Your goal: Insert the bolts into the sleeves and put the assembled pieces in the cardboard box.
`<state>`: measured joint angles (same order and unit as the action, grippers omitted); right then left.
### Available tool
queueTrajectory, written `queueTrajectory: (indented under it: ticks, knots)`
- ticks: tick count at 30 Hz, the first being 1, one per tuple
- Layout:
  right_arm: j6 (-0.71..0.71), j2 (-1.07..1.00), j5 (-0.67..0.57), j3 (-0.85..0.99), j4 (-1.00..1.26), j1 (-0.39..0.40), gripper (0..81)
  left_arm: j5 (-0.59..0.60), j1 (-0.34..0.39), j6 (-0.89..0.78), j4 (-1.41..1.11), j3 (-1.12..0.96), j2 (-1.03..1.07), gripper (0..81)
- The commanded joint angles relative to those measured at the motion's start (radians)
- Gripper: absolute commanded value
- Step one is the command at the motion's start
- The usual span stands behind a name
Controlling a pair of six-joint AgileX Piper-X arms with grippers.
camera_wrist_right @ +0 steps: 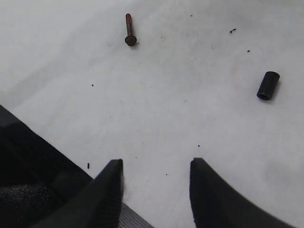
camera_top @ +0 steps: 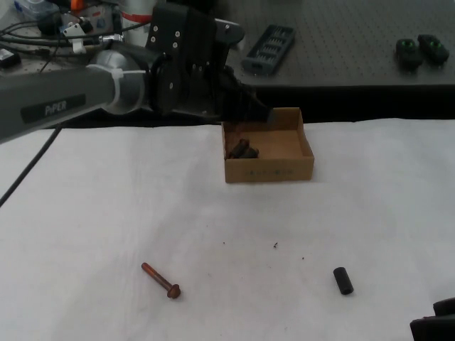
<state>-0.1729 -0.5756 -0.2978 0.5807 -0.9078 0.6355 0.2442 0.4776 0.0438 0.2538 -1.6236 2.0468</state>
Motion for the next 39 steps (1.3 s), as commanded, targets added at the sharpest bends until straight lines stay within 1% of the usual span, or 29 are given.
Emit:
queueTrajectory:
  ticks: [1, 5, 12, 25, 29, 35, 39]
  knots:
    - [0.009, 0.006, -0.012, 0.003, 0.0, -0.005, 33.7, -0.004, -0.005, -0.015, 0.018, -0.065, 0.03, 11.8]
    - [0.009, 0.006, -0.012, 0.003, 0.0, -0.005, 33.7, -0.004, -0.005, -0.015, 0.06, -0.11, 0.067, 11.8]
    - [0.009, 0.006, -0.012, 0.003, 0.0, -0.005, 33.7, -0.004, -0.005, -0.015, 0.069, -0.147, 0.112, 11.8]
    - [0.009, 0.006, -0.012, 0.003, 0.0, -0.005, 33.7, -0.009, -0.005, -0.015, 0.094, -0.276, 0.207, 11.8]
    - [0.009, 0.006, -0.012, 0.003, 0.0, -0.005, 33.7, -0.009, -0.005, -0.011, 0.108, -0.28, 0.23, 11.8]
    - [0.009, 0.006, -0.012, 0.003, 0.0, -0.005, 33.7, -0.022, -0.005, 0.051, 0.127, -0.28, 0.246, 11.8]
    - [0.009, 0.006, -0.009, 0.003, 0.0, -0.005, 33.7, -0.031, -0.005, 0.063, 0.127, -0.285, 0.261, 11.8]
